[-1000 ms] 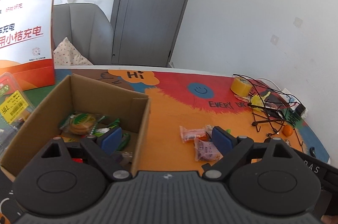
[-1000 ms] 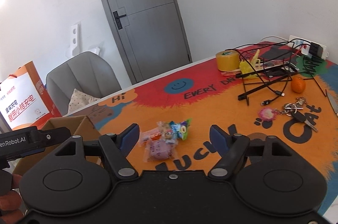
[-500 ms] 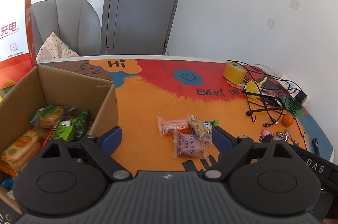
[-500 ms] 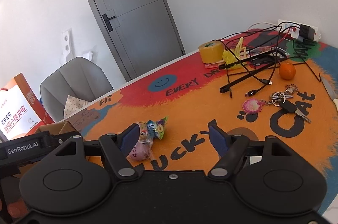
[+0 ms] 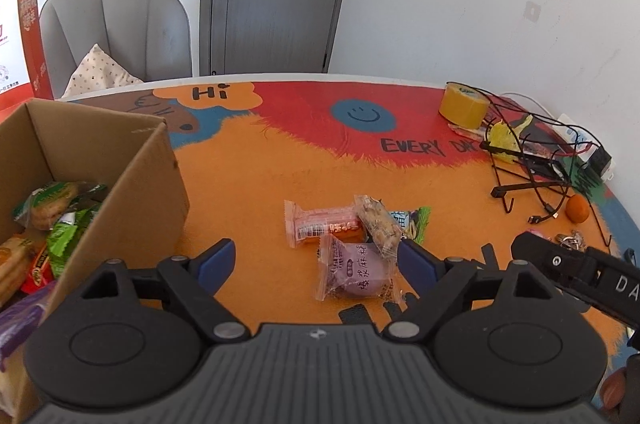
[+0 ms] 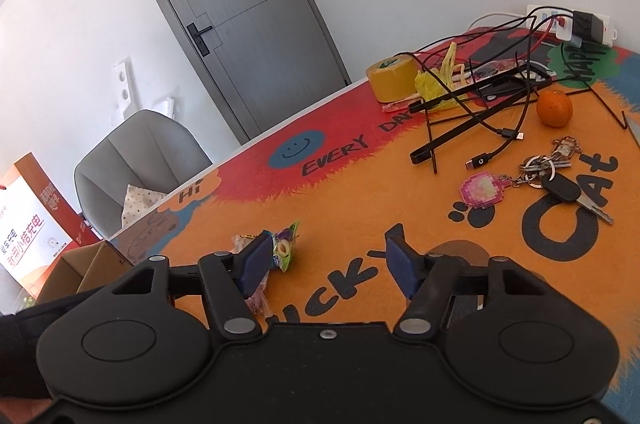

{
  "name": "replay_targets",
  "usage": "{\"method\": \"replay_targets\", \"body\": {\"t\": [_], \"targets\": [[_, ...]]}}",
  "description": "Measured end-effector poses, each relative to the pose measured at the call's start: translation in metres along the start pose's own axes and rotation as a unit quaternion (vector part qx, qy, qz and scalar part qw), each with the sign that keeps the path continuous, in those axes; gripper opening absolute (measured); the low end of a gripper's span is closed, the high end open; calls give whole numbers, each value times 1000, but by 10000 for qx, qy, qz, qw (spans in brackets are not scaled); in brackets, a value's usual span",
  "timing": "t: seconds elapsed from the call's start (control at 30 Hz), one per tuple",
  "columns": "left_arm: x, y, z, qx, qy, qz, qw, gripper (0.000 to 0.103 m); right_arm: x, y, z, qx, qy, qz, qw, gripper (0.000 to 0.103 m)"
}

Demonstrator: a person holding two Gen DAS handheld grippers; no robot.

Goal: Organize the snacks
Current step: 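Grasp the pink-wrapped pastry with the left tool while the right tool grasps a small candy stick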

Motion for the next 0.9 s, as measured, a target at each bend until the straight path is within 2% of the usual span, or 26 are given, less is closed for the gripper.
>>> {"method": "replay_targets", "body": {"t": [0.47,0.53,0.6,0.73,0.8,0.9], "targets": [[-35,-21,-13,77,-129,161,9998,82,-26,-6,1,-222,241,284,9991,56],[-38,-24,-12,138,-155,186,9996,75,-30,-5,5,-218,281,302,9989,56],[-41,-26,-9,238,-196,214,9993,71,-34,-6,10,-202,334,342,9987,56],[-41,-25,-7,393,-434,199,9981,47,-44,-9,19,-162,397,431,9982,56],[-41,-25,-6,431,-489,255,9975,40,-49,-13,23,-138,410,485,9979,56],[-36,-24,0,491,-443,307,9973,37,-57,-18,28,-102,411,576,9974,56]]}}
Point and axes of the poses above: each gripper's, at about its wrist camera, not at the fingertips, and x roughly against the way its jaws point, z to its left, y to its top, the point moved 6 cm from there along -x, roughly the way its jaws point, and after that the axes turned 12 degrees about -z, right-handed, at the moved point
